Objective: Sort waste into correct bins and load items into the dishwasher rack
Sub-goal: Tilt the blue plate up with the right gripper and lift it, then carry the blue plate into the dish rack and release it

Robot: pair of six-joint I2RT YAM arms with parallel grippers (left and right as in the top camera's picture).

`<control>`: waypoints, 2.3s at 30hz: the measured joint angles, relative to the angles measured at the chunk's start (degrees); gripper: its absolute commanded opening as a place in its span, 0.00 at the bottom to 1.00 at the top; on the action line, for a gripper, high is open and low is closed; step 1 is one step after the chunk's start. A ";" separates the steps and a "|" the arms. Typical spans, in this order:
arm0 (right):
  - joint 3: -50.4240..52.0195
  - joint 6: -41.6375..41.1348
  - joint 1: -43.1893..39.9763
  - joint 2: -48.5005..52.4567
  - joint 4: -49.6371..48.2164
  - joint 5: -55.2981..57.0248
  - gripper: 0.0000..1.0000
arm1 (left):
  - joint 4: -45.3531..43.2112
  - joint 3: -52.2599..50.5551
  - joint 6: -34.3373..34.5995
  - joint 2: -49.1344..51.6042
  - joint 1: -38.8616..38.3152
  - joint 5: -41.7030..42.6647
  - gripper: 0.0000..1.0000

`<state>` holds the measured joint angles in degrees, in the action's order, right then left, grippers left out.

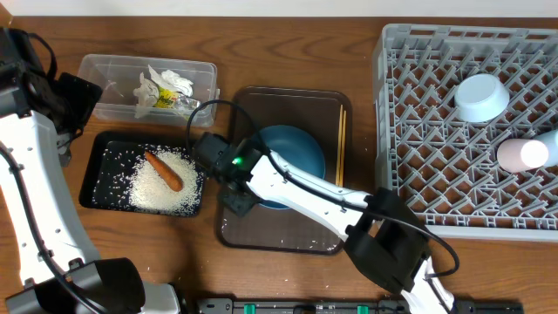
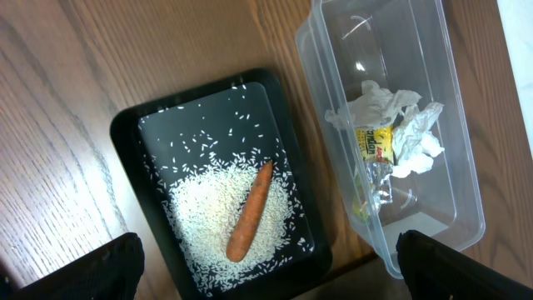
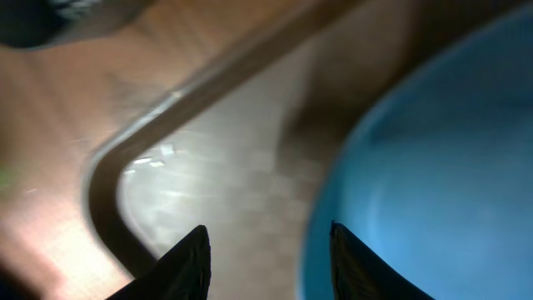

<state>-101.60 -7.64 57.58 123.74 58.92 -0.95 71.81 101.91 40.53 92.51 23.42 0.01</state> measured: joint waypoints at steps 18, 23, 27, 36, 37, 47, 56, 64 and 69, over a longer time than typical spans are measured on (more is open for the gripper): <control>0.04 -4.68 0.00 3.82 -1.79 3.91 0.01 | 0.00 0.00 0.00 0.00 0.00 0.00 0.99; -1.46 -5.42 0.00 3.80 0.48 4.61 0.01 | 0.00 0.00 0.00 0.00 0.00 0.00 0.99; -6.75 -5.57 -0.28 3.80 6.58 3.65 0.01 | 0.00 0.00 0.00 0.00 0.00 0.00 0.99; -16.94 -5.55 -9.84 -3.28 17.68 1.77 0.01 | -0.02 0.00 0.00 0.00 0.00 0.00 0.99; -17.22 -5.55 -12.35 -5.33 18.67 1.73 0.01 | -0.02 0.00 0.00 0.00 0.00 0.00 0.99; -18.49 2.95 -46.82 -20.48 24.28 -15.63 0.01 | 0.00 0.00 0.00 0.00 0.00 0.00 0.99; -11.69 23.98 -71.93 -20.79 32.79 -51.19 0.01 | 0.00 0.00 0.00 0.00 0.00 0.02 0.99; 3.23 39.78 -79.82 -20.79 36.57 -69.94 0.01 | 0.02 0.00 0.00 0.00 0.00 0.00 0.99; 10.32 43.93 -81.79 -20.79 36.06 -74.62 0.01 | 0.00 0.00 0.00 0.00 0.00 0.00 0.99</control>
<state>-91.29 36.29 -24.21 102.96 94.98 -75.57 71.81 101.91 40.53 92.51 23.42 0.01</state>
